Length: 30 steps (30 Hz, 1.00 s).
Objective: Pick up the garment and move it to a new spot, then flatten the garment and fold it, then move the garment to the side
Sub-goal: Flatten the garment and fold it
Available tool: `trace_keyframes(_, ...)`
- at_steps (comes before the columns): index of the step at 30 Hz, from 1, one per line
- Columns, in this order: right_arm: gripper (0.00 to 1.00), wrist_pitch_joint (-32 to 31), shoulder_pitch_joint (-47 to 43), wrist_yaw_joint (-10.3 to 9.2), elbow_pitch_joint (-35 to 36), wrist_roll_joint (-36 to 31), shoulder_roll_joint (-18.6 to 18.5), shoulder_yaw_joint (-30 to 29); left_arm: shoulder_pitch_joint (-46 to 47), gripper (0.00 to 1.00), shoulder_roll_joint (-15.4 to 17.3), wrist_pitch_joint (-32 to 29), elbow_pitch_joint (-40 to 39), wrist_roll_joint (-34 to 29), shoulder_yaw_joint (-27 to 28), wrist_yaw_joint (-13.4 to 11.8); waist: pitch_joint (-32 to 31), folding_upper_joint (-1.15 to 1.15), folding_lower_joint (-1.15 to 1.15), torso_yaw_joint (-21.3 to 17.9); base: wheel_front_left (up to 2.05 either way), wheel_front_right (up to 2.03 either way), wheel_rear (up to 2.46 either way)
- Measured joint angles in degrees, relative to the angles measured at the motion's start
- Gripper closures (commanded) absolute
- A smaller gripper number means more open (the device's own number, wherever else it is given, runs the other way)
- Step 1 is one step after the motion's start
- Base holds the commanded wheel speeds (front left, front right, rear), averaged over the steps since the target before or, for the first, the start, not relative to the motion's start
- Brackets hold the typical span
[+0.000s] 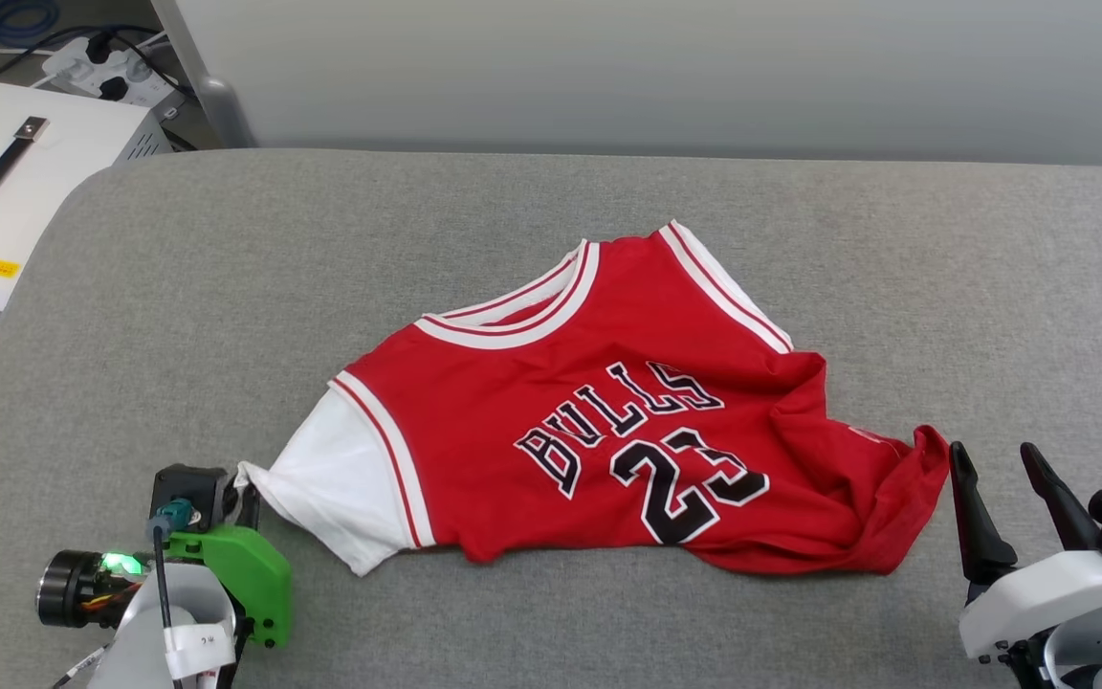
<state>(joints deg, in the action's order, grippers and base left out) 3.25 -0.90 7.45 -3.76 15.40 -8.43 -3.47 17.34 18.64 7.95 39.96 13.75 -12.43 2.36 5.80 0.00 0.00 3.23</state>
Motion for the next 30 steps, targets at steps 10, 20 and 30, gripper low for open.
trace_keyframes(10,0.00,-0.05,-0.04,0.00,-0.62,0.00,-0.04,-0.65,3.55,0.00,-1.83,6.16,-1.69,0.29,1.93,-4.12,-1.68,0.00,0.00,1.11,0.00,0.00,0.00)
trace_keyframes(20,0.00,-0.04,-0.49,0.00,-0.05,0.08,-0.05,-1.09,-3.79,0.00,-10.58,6.71,-27.33,3.10,5.42,-2.44,-4.20,0.00,0.00,3.24,0.00,0.00,0.00)
trace_keyframes(30,0.00,-3.68,-0.52,0.00,0.86,0.52,-3.94,2.13,-12.87,0.00,-13.77,6.71,-30.71,-2.60,1.62,-2.69,-3.84,0.00,0.00,5.64,0.00,0.00,0.00)
